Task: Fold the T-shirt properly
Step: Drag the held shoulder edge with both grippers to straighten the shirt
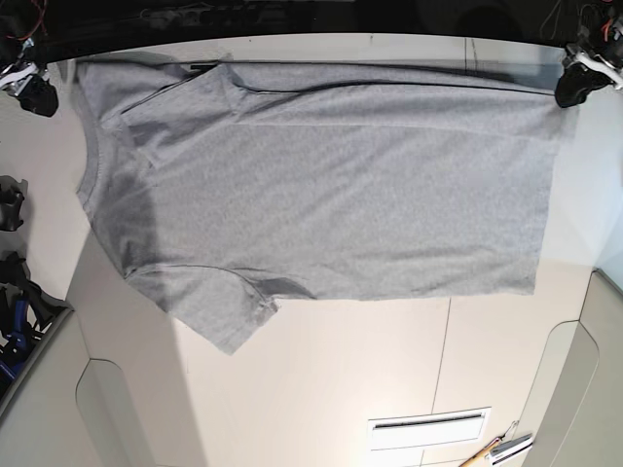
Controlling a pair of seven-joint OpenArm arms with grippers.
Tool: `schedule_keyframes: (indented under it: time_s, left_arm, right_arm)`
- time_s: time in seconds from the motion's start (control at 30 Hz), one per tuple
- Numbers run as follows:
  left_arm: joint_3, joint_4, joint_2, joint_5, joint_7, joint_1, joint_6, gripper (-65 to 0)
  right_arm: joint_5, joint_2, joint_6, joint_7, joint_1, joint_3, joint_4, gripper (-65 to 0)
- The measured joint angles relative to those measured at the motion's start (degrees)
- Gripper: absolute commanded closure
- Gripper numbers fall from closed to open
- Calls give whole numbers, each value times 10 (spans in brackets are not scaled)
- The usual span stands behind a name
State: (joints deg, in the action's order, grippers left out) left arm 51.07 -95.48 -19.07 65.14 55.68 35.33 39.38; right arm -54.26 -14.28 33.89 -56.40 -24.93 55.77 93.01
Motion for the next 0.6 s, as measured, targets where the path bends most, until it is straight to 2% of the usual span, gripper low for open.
schedule_keyframes:
  time_s: [0.07,0.13,0.37,0.5,0.6]
  left_arm:
    - [28,0,0,19,0,0,0,-238]
    - [41,0,-2,33,0,-1,0,-283]
    - [31,0,0,41,17,-6,0,-291]
    - [31,0,-2,31,9,-6,0,-423]
    - [33,0,-2,-3,-17,-6,0,-444]
  right_arm:
    - [1,-2,0,3,7,23,0,-180]
    - [11,-5,0,9,25,34,0,-180]
    - [37,-18,-2,21,106,24,0,-180]
    - [77,-19,-5,52,127,-3,0,-181]
    - [105,-19,-5,81,160,-42,-2,-182]
